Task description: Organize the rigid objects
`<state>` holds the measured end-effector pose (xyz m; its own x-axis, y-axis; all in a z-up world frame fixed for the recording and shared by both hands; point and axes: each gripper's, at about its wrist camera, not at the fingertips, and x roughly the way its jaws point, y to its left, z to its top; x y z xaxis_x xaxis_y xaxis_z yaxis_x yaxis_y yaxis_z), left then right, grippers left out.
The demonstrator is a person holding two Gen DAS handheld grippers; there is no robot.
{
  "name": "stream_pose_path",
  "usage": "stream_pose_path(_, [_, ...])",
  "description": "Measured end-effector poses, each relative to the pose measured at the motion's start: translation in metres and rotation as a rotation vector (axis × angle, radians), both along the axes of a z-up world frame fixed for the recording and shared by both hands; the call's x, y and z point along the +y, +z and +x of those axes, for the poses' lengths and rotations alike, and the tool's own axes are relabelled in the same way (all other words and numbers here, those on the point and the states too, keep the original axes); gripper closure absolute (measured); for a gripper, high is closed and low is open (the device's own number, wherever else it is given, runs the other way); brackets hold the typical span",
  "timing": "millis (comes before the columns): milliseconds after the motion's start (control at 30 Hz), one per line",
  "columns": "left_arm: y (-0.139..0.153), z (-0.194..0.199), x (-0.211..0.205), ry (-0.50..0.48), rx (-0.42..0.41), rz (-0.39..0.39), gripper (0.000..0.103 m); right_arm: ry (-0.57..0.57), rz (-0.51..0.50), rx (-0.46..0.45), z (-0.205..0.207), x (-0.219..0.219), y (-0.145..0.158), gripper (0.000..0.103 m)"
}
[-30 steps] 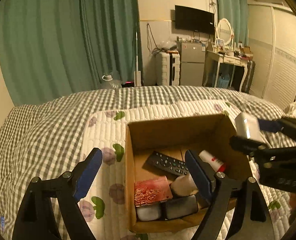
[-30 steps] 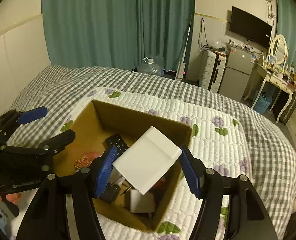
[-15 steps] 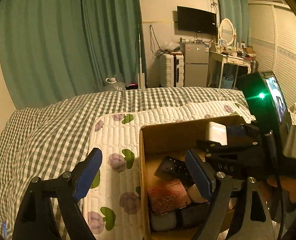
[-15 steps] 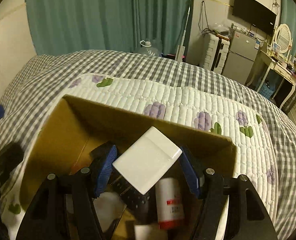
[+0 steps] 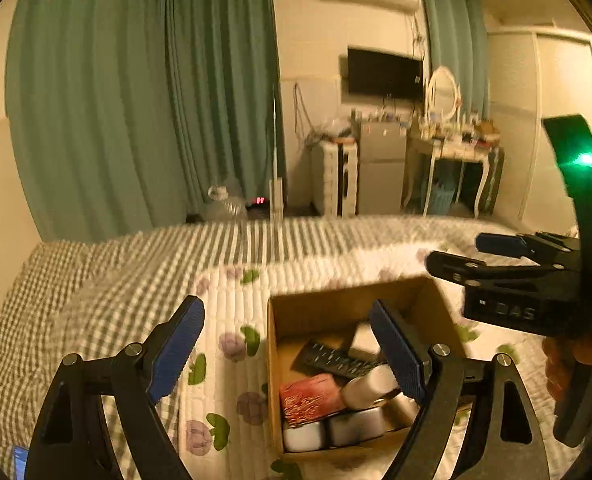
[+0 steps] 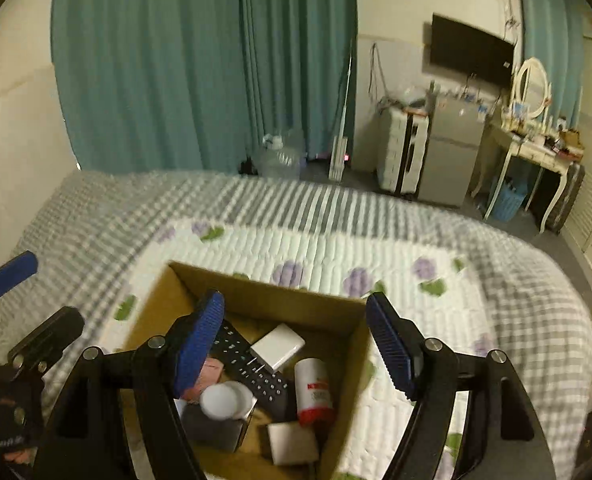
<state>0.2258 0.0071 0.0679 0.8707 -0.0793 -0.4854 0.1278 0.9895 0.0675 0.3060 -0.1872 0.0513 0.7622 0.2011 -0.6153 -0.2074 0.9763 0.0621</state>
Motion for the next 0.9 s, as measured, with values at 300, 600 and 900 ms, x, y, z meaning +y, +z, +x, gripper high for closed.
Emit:
stream_pose_path(300, [0.064,-0.1,0.0,-0.001,-0.186,-0.021,0.006,0.006,0.09,-0.185,-0.133,-0.033,0.088,0.021])
stream_pose_path(600, [0.024,-0.152,-0.009,0.003,-0.252,0.008,0.0,-0.071,-0.007,-0.356,-0.22,-0.028,0.056,0.0])
stream_pose_path(900, [-0.044,-0.135,-0.006,0.073,-0.232,-0.036,0.0,-0.11,-0.08,-0.38,-0.22,-0.015,-0.028,0.0])
